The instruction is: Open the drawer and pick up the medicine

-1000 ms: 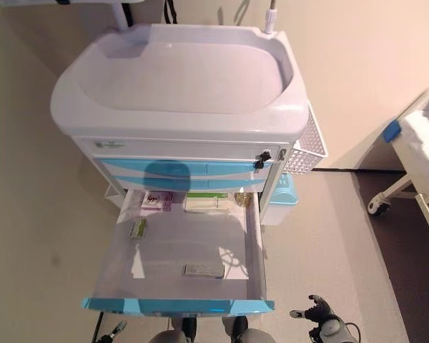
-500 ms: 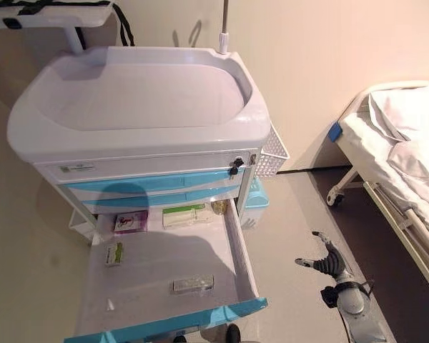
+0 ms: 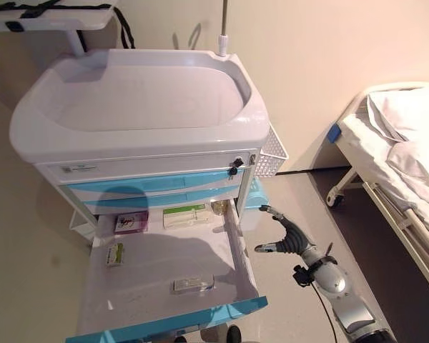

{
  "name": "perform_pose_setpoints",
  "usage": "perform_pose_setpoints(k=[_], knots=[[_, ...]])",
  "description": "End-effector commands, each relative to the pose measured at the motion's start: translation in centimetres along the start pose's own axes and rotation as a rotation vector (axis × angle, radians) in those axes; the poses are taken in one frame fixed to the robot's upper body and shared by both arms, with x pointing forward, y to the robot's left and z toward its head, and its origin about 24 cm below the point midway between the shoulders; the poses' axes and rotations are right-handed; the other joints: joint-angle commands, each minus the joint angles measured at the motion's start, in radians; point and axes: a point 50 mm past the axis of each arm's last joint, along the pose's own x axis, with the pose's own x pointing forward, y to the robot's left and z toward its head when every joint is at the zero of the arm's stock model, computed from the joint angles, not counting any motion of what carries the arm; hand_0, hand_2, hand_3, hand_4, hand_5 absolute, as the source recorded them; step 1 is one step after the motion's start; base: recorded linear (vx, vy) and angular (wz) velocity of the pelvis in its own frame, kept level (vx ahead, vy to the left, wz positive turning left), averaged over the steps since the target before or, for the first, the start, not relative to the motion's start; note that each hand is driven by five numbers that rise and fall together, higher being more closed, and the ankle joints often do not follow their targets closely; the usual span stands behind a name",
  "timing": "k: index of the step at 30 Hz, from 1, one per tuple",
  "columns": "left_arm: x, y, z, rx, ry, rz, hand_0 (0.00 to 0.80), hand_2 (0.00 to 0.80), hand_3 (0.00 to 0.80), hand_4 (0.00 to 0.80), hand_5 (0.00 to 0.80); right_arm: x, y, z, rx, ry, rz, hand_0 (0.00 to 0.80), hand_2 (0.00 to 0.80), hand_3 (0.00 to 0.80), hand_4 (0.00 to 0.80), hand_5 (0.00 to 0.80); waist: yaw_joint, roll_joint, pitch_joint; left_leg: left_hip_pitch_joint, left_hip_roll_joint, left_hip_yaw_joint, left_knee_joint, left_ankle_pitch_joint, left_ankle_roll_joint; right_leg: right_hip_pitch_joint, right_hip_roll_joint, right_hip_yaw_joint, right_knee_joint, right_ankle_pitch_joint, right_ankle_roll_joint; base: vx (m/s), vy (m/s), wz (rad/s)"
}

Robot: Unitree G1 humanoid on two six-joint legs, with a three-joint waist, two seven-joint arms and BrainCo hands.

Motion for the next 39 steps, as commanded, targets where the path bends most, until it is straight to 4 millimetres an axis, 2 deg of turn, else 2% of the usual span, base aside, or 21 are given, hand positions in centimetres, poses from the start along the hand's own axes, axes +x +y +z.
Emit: perform_pose_setpoints(k=[1,4,9,10,11,12,16,19,23,28,32,39], knots=[[-0.1,-1.7,0.2,0.097,-0.009,-0.064,0.000,0.000,0.000,0.000,0.000,1.7,-0.2,2.8,-0.107,-0.149,0.035,0.000,0.000,0.000,0.000,0.000,0.041,-0.024,-0.017,-0.048,-0.048,-0.063,0.021,-0.005,0.017,-0.024,-0.025,-0.019,0.091,-0.017,0.078,-0.002,-0.018,0.25],[-0.2,-1.4,-0.6,0.106,0.016,-0.055,0.000,0.000,0.000,0.000,0.000,3.3,1.5,3.1,-0.153,-0.158,0.110,0.000,0.000,0.000,0.000,0.000,0.062,-0.030,-0.013,-0.049,-0.051,-0.079,0.016,-0.001,0.018,-0.020,-0.027,-0.037,0.093,-0.020,0.075,0.005,-0.015,0.21],[-0.2,-1.0,-0.9,0.102,0.023,-0.039,0.000,0.000,0.000,0.000,0.000,4.8,3.2,2.9,-0.175,-0.144,0.162,0.000,0.000,0.000,0.000,0.000,0.081,-0.034,0.001,-0.055,-0.053,-0.096,0.015,0.006,0.017,-0.021,-0.031,-0.059,0.103,-0.024,0.072,-0.018,-0.014,0.21],[-0.2,-0.8,-1.0,0.104,0.025,-0.029,0.000,0.000,0.000,0.000,0.000,5.3,4.1,2.3,-0.187,-0.112,0.191,0.000,0.000,0.000,0.000,0.000,0.090,-0.036,0.009,-0.060,-0.055,-0.107,0.015,0.010,0.018,-0.024,-0.034,-0.070,0.107,-0.026,0.071,-0.031,-0.016,0.26],[-0.2,-0.8,-1.0,0.104,0.025,-0.028,0.000,0.000,0.000,0.000,0.000,5.3,4.2,2.3,-0.187,-0.114,0.191,0.000,0.000,0.000,0.000,0.000,0.089,-0.036,0.009,-0.061,-0.056,-0.108,0.015,0.010,0.018,-0.024,-0.034,-0.071,0.108,-0.026,0.071,-0.036,-0.018,0.19],[-0.2,-0.7,-1.0,0.101,0.024,-0.022,0.000,0.000,0.000,0.000,0.000,5.7,5.1,1.4,-0.196,-0.068,0.204,0.000,0.000,0.000,0.000,0.000,0.100,-0.036,0.016,-0.067,-0.058,-0.122,0.016,0.015,0.019,-0.027,-0.037,-0.083,0.112,-0.028,0.070,-0.014,-0.015,0.17],[-0.2,-0.5,-0.8,0.106,0.017,-0.014,0.000,0.000,0.000,0.000,0.000,6.3,6.2,0.6,-0.234,-0.025,0.230,0.000,0.000,0.000,0.000,0.000,0.112,-0.036,0.024,-0.077,-0.063,-0.148,0.017,0.020,0.021,-0.030,-0.042,-0.105,0.118,-0.033,0.068,-0.012,-0.012,0.24],[-0.1,-0.4,-0.5,0.120,0.005,-0.008,0.000,0.000,0.000,0.000,0.000,6.3,7.3,-1.0,-0.258,0.053,0.254,0.000,0.000,0.000,0.000,0.000,0.122,-0.037,0.028,-0.088,-0.069,-0.170,0.018,0.026,0.022,-0.029,-0.047,-0.129,0.118,-0.035,0.068,-0.002,-0.013,0.27],[0.0,-0.4,-0.2,0.135,-0.005,-0.008,0.000,0.000,0.000,0.000,0.000,6.2,8.2,-2.0,-0.276,0.110,0.272,0.000,0.000,0.000,0.000,0.000,0.129,-0.035,0.029,-0.102,-0.074,-0.196,0.016,0.033,0.020,-0.032,-0.055,-0.155,0.115,-0.034,0.069,-0.003,-0.003,0.26],[0.1,-0.1,0.3,0.143,-0.012,-0.001,0.000,0.000,0.000,0.000,0.000,6.1,8.8,-1.8,-0.247,0.110,0.287,0.000,0.000,0.000,0.000,0.000,0.130,-0.037,0.038,-0.118,-0.075,-0.214,0.017,0.041,0.020,-0.040,-0.059,-0.171,0.116,-0.032,0.067,-0.010,-0.002,0.11],[0.2,-0.2,1.0,0.150,-0.029,0.003,0.000,0.000,0.000,0.000,0.000,6.3,9.4,-1.1,-0.221,0.083,0.304,0.000,0.000,0.000,0.000,0.000,0.125,-0.039,0.045,-0.120,-0.075,-0.212,0.017,0.041,0.021,-0.044,-0.059,-0.170,0.116,-0.031,0.067,-0.009,0.000,0.07],[0.3,-0.7,1.8,0.152,-0.058,-0.003,0.000,0.000,0.000,0.000,0.000,6.4,10.5,-1.6,-0.257,0.114,0.321,0.000,0.000,0.000,0.000,0.000,0.123,-0.035,0.045,-0.121,-0.073,-0.205,0.016,0.040,0.022,-0.047,-0.057,-0.162,0.110,-0.026,0.068,-0.002,0.001,0.01]])
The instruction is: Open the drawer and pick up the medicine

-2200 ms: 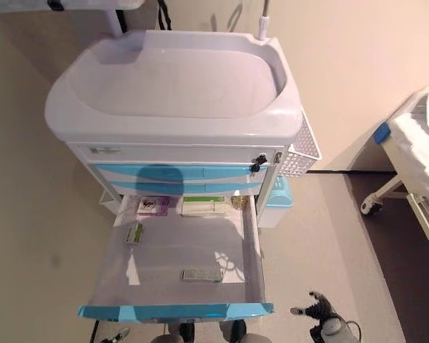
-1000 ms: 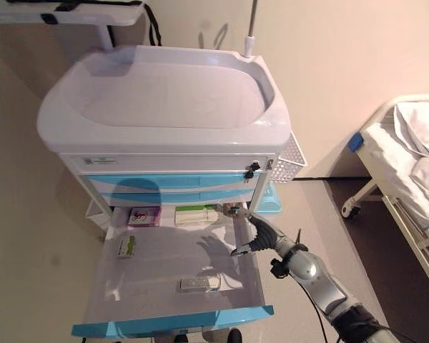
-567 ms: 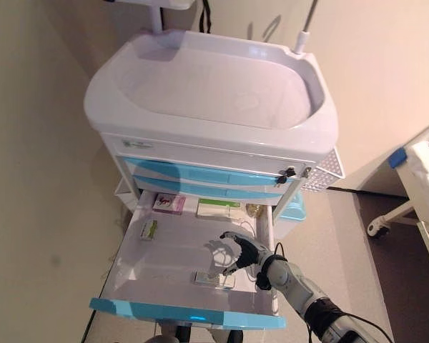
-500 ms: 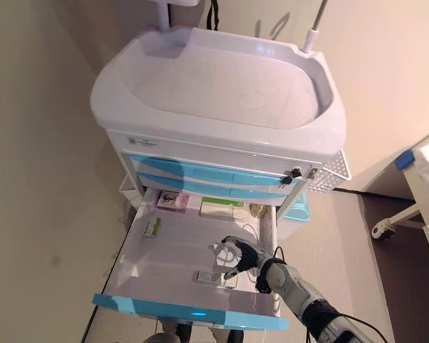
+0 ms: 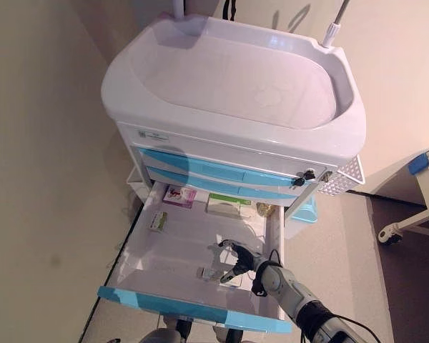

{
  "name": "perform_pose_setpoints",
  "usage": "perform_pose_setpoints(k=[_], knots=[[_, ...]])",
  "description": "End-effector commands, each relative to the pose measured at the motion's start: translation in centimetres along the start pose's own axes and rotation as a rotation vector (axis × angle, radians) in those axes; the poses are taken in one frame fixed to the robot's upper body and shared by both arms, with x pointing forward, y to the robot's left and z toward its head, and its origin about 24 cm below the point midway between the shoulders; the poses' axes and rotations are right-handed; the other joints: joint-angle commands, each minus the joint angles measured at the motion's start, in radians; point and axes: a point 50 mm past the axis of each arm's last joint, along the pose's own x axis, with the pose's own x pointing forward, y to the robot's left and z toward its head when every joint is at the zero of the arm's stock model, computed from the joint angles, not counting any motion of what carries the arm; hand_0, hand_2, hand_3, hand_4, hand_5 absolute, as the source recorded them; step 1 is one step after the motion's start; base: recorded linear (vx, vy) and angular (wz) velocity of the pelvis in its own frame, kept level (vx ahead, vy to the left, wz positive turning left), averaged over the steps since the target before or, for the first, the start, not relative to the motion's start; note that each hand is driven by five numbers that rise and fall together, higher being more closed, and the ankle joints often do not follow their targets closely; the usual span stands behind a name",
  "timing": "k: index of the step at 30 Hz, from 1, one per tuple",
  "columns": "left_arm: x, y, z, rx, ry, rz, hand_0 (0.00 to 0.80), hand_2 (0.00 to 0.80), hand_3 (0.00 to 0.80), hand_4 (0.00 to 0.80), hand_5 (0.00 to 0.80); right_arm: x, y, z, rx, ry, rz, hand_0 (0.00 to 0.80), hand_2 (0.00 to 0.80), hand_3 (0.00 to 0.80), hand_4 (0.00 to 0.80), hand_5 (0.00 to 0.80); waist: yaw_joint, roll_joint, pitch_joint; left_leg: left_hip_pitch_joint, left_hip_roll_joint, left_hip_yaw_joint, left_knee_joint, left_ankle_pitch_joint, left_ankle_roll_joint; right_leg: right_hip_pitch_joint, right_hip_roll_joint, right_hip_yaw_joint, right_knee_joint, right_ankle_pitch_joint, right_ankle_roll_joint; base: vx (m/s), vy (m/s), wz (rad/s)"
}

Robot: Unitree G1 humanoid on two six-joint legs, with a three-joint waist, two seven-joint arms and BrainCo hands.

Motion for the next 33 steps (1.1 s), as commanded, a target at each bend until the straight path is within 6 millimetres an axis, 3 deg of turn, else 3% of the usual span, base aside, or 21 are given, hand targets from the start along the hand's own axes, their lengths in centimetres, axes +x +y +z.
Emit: perform_pose_setpoints(k=[1,9,16,22,33], knots=[[0.1,-1.5,1.0,0.064,-0.025,-0.036,0.000,0.000,0.000,0.000,0.000,1.3,-0.3,2.6,-0.075,-0.082,-0.021,0.000,0.000,0.000,0.000,0.000,-0.006,0.008,-0.030,-0.056,-0.026,-0.008,0.002,0.013,0.008,-0.081,-0.013,0.010,0.135,-0.001,0.048,0.000,0.000,0.00],[0.1,-2.0,1.4,0.077,-0.038,-0.043,0.000,0.000,0.000,0.000,0.000,2.3,1.4,1.0,-0.160,0.033,0.013,0.000,0.000,0.000,0.000,0.000,-0.002,0.019,-0.028,-0.061,-0.025,-0.010,0.002,0.013,0.009,-0.085,-0.015,0.010,0.132,0.003,0.048,0.000,0.000,0.00],[0.0,-2.2,0.8,0.093,-0.016,-0.044,0.000,0.000,0.000,0.000,0.000,2.9,2.1,1.0,-0.173,0.061,0.027,0.000,0.000,0.000,0.000,0.000,-0.001,0.027,-0.019,-0.066,-0.028,-0.010,0.001,0.015,0.009,-0.092,-0.016,0.011,0.134,0.006,0.047,0.000,0.000,0.00],[0.0,-2.2,1.1,0.096,-0.021,-0.040,0.000,0.000,0.000,0.000,0.000,3.3,2.4,0.5,-0.207,0.108,0.022,0.000,0.000,0.000,0.000,0.000,0.001,0.034,-0.009,-0.068,-0.029,-0.008,0.001,0.016,0.011,-0.098,-0.015,0.014,0.135,0.009,0.046,0.000,0.000,0.00],[0.1,-2.8,2.8,0.101,-0.087,-0.048,0.000,0.000,0.000,0.000,0.000,3.9,1.6,0.3,-0.420,0.133,0.020,0.000,0.000,0.000,0.000,0.000,0.007,0.053,0.017,-0.087,-0.034,-0.012,0.002,0.021,0.013,-0.118,-0.020,0.018,0.139,0.016,0.048,-0.005,0.002,0.01]])
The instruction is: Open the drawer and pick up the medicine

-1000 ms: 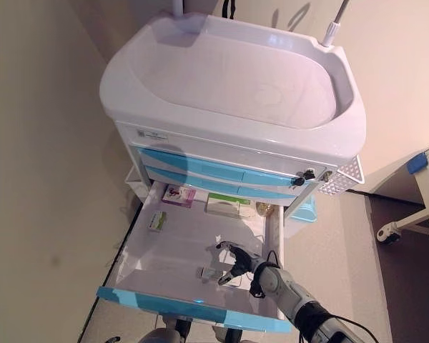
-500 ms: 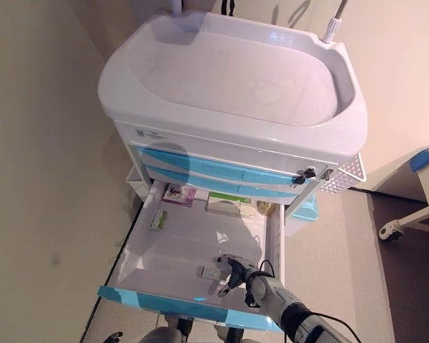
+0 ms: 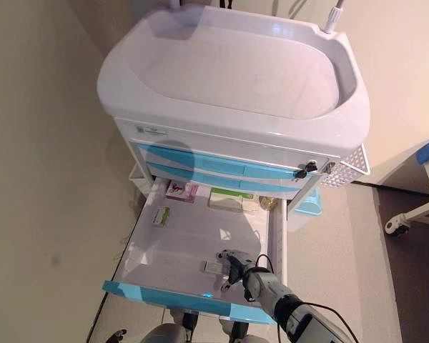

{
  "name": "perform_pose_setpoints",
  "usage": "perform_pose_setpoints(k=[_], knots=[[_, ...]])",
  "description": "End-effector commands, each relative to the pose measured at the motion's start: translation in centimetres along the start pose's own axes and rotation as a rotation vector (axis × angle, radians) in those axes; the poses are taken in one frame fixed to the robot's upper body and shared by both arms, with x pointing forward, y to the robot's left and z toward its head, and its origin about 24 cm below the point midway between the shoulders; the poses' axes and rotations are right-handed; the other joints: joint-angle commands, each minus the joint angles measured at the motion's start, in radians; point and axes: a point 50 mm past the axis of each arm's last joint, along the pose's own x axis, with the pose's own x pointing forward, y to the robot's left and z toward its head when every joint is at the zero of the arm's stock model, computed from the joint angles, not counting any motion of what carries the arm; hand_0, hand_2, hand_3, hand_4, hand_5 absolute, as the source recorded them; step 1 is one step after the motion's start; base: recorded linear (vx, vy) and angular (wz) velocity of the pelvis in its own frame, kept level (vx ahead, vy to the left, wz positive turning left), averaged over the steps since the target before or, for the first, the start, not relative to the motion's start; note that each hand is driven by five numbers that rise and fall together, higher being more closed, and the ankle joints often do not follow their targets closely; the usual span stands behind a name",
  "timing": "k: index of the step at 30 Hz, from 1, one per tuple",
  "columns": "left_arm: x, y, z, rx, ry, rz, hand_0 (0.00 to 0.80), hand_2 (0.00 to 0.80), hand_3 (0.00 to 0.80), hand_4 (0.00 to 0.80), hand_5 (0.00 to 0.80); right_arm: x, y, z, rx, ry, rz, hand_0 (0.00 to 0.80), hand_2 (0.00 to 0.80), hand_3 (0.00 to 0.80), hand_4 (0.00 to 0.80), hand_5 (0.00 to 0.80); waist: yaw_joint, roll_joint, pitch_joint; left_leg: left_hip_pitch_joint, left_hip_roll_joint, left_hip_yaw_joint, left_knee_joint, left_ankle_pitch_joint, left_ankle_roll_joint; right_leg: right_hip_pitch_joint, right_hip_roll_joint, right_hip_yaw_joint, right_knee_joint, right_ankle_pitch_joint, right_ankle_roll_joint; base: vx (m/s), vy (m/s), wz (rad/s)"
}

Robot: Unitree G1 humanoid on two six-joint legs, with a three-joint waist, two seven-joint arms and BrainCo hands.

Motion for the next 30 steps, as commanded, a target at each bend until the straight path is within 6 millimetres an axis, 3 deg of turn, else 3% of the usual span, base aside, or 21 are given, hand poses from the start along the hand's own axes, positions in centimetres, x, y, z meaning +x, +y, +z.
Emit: perform_pose_setpoints(k=[1,6,7,8,9,11,30], knots=[[0.03,-2.04,1.54,0.021,-0.036,-0.054,0.000,0.000,0.000,0.000,0.000,0.91,-1.41,1.06,-0.151,-0.030,-0.024,0.000,0.000,0.000,0.000,0.000,0.004,0.010,-0.001,-0.052,-0.036,-0.011,-0.021,0.023,0.016,-0.080,-0.015,0.018,0.108,0.017,0.049,0.000,0.000,0.00],[0.10,-2.12,1.91,0.026,-0.043,-0.054,0.000,0.000,0.000,0.000,0.000,1.17,-1.53,0.82,-0.237,-0.006,-0.021,0.000,0.000,0.000,0.000,0.000,0.005,0.017,0.007,-0.057,-0.036,-0.010,-0.021,0.023,0.016,-0.089,-0.016,0.024,0.110,0.018,0.048,0.000,0.000,0.00],[0.10,-2.16,1.98,0.026,-0.044,-0.055,0.000,0.000,0.000,0.000,0.000,1.21,-1.48,0.84,-0.252,-0.006,-0.018,0.367,0.367,0.367,0.367,0.367,0.006,0.018,0.008,-0.058,-0.037,-0.009,-0.021,0.024,0.016,-0.090,-0.016,0.025,0.111,0.019,0.048,0.000,0.000,0.00],[0.10,-2.16,1.98,0.026,-0.044,-0.055,0.000,0.000,0.000,0.000,0.000,1.21,-1.48,0.84,-0.252,-0.006,-0.018,0.367,0.367,0.367,0.367,0.367,0.006,0.018,0.008,-0.058,-0.037,-0.009,-0.021,0.024,0.016,-0.091,-0.016,0.025,0.111,0.019,0.048,0.000,0.000,0.00],[0.14,-2.20,2.21,0.024,-0.048,-0.054,0.000,0.000,0.000,0.000,0.000,1.22,-1.42,0.75,-0.274,-0.001,-0.012,0.590,0.590,0.590,0.590,0.590,0.006,0.019,0.011,-0.059,-0.036,-0.008,-0.021,0.024,0.016,-0.093,-0.017,0.026,0.111,0.020,0.048,0.000,0.000,0.00],[0.17,-2.21,2.33,0.023,-0.049,-0.053,0.000,0.000,0.000,0.000,0.000,1.24,-1.32,0.82,-0.275,0.000,-0.008,0.800,0.800,0.800,0.800,0.800,0.005,0.019,0.011,-0.061,-0.036,-0.009,-0.022,0.025,0.016,-0.095,-0.017,0.026,0.111,0.020,0.048,0.000,0.000,0.00],[0.09,-2.53,2.11,0.019,-0.036,-0.050,0.000,0.000,0.000,0.000,0.000,1.29,-2.13,0.94,-0.244,-0.007,-0.066,0.800,0.800,0.800,0.800,0.800,-0.007,0.012,-0.002,-0.043,-0.030,-0.001,-0.026,0.013,0.016,-0.084,-0.011,0.035,0.109,0.014,0.046,0.000,0.000,0.00]])
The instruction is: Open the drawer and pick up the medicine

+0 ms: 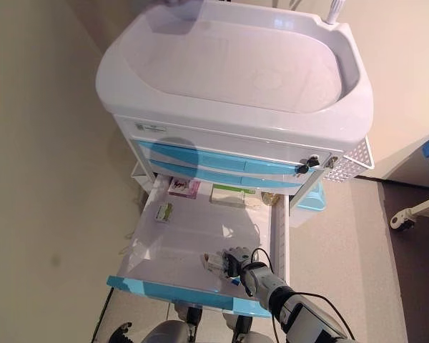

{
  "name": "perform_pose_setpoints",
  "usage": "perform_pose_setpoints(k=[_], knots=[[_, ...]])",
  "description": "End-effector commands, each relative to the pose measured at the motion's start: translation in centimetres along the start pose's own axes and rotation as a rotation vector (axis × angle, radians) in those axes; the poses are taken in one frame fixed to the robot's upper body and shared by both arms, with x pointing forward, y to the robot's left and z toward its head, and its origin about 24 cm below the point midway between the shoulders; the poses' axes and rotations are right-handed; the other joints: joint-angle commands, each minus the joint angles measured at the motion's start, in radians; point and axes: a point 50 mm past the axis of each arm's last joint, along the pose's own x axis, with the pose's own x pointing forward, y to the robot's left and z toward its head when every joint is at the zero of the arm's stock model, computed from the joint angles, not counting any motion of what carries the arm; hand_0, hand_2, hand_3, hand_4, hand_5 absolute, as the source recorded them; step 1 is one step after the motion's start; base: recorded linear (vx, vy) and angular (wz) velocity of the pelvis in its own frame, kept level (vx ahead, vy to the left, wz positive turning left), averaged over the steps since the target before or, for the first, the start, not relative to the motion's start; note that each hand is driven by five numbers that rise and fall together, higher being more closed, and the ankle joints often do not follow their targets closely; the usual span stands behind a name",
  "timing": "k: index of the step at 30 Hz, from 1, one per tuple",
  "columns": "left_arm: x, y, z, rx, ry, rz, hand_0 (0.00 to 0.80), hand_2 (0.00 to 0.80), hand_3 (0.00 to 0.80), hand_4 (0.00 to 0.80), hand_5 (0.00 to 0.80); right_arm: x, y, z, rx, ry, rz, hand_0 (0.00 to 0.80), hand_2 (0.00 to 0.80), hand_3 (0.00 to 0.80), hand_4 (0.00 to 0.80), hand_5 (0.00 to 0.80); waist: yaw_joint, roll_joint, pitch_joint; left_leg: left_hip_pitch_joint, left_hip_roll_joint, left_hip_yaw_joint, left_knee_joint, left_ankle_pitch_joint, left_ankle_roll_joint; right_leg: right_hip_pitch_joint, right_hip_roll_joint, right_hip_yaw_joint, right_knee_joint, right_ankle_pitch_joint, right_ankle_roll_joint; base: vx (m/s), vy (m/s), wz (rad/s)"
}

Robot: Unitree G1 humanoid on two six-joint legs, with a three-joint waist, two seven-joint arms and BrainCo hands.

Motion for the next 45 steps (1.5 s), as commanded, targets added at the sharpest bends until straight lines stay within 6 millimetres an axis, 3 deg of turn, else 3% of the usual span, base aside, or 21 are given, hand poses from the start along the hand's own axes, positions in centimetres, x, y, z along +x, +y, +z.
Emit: perform_pose_setpoints(k=[1,4,9,11,12,15,16,17,19,20,22,24,25,27,29,30,33,34,39,45], knots=[[-0.2,-2.2,0.8,-0.004,-0.007,-0.055,0.000,0.000,0.000,0.000,0.000,0.6,-2.1,0.2,-0.047,-0.014,-0.061,0.800,0.800,0.800,0.800,0.800,-0.005,-0.006,-0.011,-0.022,-0.029,-0.002,-0.036,0.008,0.014,-0.056,-0.010,0.029,0.084,0.015,0.048,0.000,0.000,0.00],[-0.2,-2.0,0.4,-0.004,0.008,-0.051,0.000,0.000,0.000,0.000,0.000,0.7,-3.9,0.6,-0.040,-0.056,-0.118,0.800,0.800,0.800,0.800,0.800,-0.009,-0.014,-0.018,-0.015,-0.025,0.004,-0.036,0.005,0.013,-0.050,-0.007,0.035,0.081,0.015,0.049,0.004,-0.002,-0.02],[-0.2,-1.6,-0.3,-0.013,0.036,-0.047,0.000,0.000,0.000,0.000,0.000,0.0,-9.1,1.9,-0.013,-0.187,-0.254,0.800,0.800,0.800,0.800,0.800,-0.016,-0.031,-0.033,0.001,-0.018,0.019,-0.038,-0.003,0.010,-0.041,0.000,0.049,0.076,0.014,0.049,0.026,-0.014,-0.12],[-0.2,-1.2,-0.6,-0.027,0.050,-0.039,0.000,0.000,0.000,0.000,0.000,-1.0,-12.3,2.2,0.027,-0.257,-0.340,0.800,0.800,0.800,0.800,0.800,-0.022,-0.044,-0.044,0.012,-0.013,0.027,-0.039,-0.006,0.009,-0.032,0.004,0.055,0.073,0.015,0.049,0.027,-0.017,-0.07],[-0.2,-1.2,-0.6,-0.027,0.049,-0.039,0.000,0.000,0.000,0.000,0.000,-1.0,-12.3,2.2,0.028,-0.256,-0.339,0.800,0.800,0.800,0.800,0.800,-0.021,-0.044,-0.044,0.012,-0.013,0.028,-0.039,-0.006,0.009,-0.032,0.004,0.055,0.072,0.015,0.049,0.024,-0.014,-0.18],[-0.2,-0.7,-1.1,-0.037,0.063,-0.038,0.000,0.000,0.000,0.000,0.000,-2.4,-15.6,1.8,0.103,-0.317,-0.425,0.800,0.800,0.800,0.800,0.800,-0.022,-0.059,-0.059,0.026,-0.008,0.033,-0.040,-0.009,0.007,-0.020,0.009,0.060,0.068,0.014,0.049,0.023,-0.021,-0.15],[-0.2,-0.7,-1.1,-0.037,0.063,-0.039,0.000,0.000,0.000,0.000,0.000,-2.5,-15.7,1.8,0.103,-0.316,-0.425,0.800,0.800,0.800,0.800,0.800,-0.021,-0.058,-0.059,0.027,-0.008,0.034,-0.040,-0.010,0.007,-0.019,0.009,0.060,0.068,0.014,0.048,0.051,-0.030,-0.04],[-0.2,-0.5,-1.4,-0.037,0.071,-0.040,0.000,0.000,0.000,0.000,0.000,-3.2,-17.4,1.9,0.099,-0.356,-0.458,0.800,0.800,0.800,0.800,0.800,-0.021,-0.067,-0.070,0.034,-0.007,0.037,-0.041,-0.012,0.005,-0.012,0.011,0.060,0.065,0.014,0.048,0.000,0.000,0.00],[-0.3,-0.4,-1.5,-0.037,0.072,-0.042,0.000,0.000,0.000,0.000,0.000,-3.5,-18.2,1.8,0.109,-0.370,-0.465,0.800,0.800,0.800,0.800,0.800,-0.019,-0.070,-0.072,0.038,-0.005,0.039,-0.041,-0.013,0.004,-0.008,0.012,0.061,0.064,0.014,0.048,0.019,-0.012,-0.01],[-0.3,-0.3,-1.9,-0.035,0.080,-0.051,0.000,0.000,0.000,0.000,0.000,-4.5,-20.2,2.1,0.128,-0.428,-0.481,0.800,0.800,0.800,0.800,0.800,-0.017,-0.079,-0.081,0.044,-0.003,0.041,-0.043,-0.014,0.002,-0.002,0.014,0.061,0.060,0.015,0.049,0.000,0.000,0.00],[-0.3,-0.3,-1.9,-0.035,0.079,-0.052,0.000,0.000,0.000,0.000,0.000,-4.5,-20.2,2.1,0.129,-0.428,-0.480,0.800,0.800,0.800,0.800,0.800,-0.016,-0.079,-0.080,0.044,-0.003,0.041,-0.043,-0.014,0.002,-0.001,0.014,0.061,0.059,0.015,0.049,0.000,0.000,0.00],[-0.5,-0.4,-2.7,-0.040,0.105,-0.075,0.000,0.000,0.000,0.000,0.000,-6.4,-24.0,2.2,0.159,-0.511,-0.504,0.800,0.800,0.800,0.800,0.800,-0.012,-0.098,-0.099,0.050,0.002,0.047,-0.044,-0.015,-0.002,0.006,0.017,0.062,0.055,0.015,0.048,0.024,-0.023,-0.05],[-0.5,-0.4,-2.7,-0.041,0.104,-0.075,0.000,0.000,0.000,0.000,0.000,-6.4,-24.0,2.2,0.159,-0.511,-0.504,0.800,0.800,0.800,0.800,0.800,-0.012,-0.097,-0.098,0.050,0.002,0.047,-0.044,-0.015,-0.002,0.006,0.017,0.062,0.055,0.016,0.048,0.020,-0.014,-0.04],[-0.7,-0.5,-3.1,-0.043,0.115,-0.086,0.000,0.000,0.000,0.000,0.000,-7.5,-26.2,2.0,0.162,-0.539,-0.520,0.800,0.800,0.800,0.800,0.800,-0.010,-0.105,-0.107,0.052,0.003,0.048,-0.044,-0.014,-0.004,0.009,0.019,0.062,0.052,0.017,0.048,0.011,-0.004,-0.02],[-0.9,-0.3,-3.9,-0.046,0.135,-0.090,0.000,0.000,0.000,0.000,0.000,-9.8,-30.2,1.4,0.163,-0.557,-0.592,0.800,0.800,0.800,0.800,0.800,-0.010,-0.118,-0.119,0.056,0.006,0.050,-0.045,-0.013,-0.008,0.012,0.021,0.060,0.050,0.019,0.048,0.016,-0.007,-0.01],[-0.9,-0.3,-3.9,-0.047,0.135,-0.090,0.000,0.000,0.000,0.000,0.000,-9.8,-30.2,1.4,0.162,-0.557,-0.592,0.800,0.800,0.800,0.800,0.800,-0.010,-0.117,-0.119,0.056,0.006,0.050,-0.045,-0.013,-0.008,0.013,0.021,0.060,0.050,0.019,0.048,0.000,0.000,0.00],[-1.1,-0.2,-4.5,-0.050,0.152,-0.094,0.000,0.000,0.000,0.000,0.000,-12.2,-34.6,0.5,0.176,-0.539,-0.707,0.800,0.800,0.800,0.800,0.800,-0.010,-0.130,-0.130,0.057,0.009,0.051,-0.046,-0.012,-0.011,0.015,0.023,0.057,0.047,0.023,0.048,0.000,0.000,0.00],[-1.0,-0.2,-4.5,-0.051,0.151,-0.094,0.000,0.000,0.000,0.000,0.000,-12.2,-34.7,0.5,0.175,-0.539,-0.707,0.800,0.800,0.800,0.800,0.800,-0.010,-0.129,-0.130,0.057,0.009,0.051,-0.046,-0.012,-0.011,0.015,0.023,0.057,0.047,0.023,0.048,0.000,0.000,0.00],[-1.2,0.1,-5.1,-0.057,0.177,-0.089,0.000,0.000,0.000,0.000,0.000,-14.2,-39.7,-1.0,0.188,-0.430,-0.877,0.800,0.800,0.800,0.800,0.800,-0.009,-0.148,-0.137,0.058,0.012,0.047,-0.047,-0.010,-0.014,0.014,0.025,0.048,0.050,0.024,0.047,0.000,0.000,0.00],[-1.1,0.6,-5.3,-0.055,0.188,-0.074,0.000,0.000,0.000,0.000,0.000,-14.5,-42.4,-2.5,0.195,-0.263,-0.971,0.800,0.800,0.800,0.800,0.800,-0.001,-0.161,-0.133,0.055,0.013,0.038,-0.047,-0.008,-0.014,0.013,0.027,0.045,0.054,0.024,0.046,0.020,-0.010,0.05]])
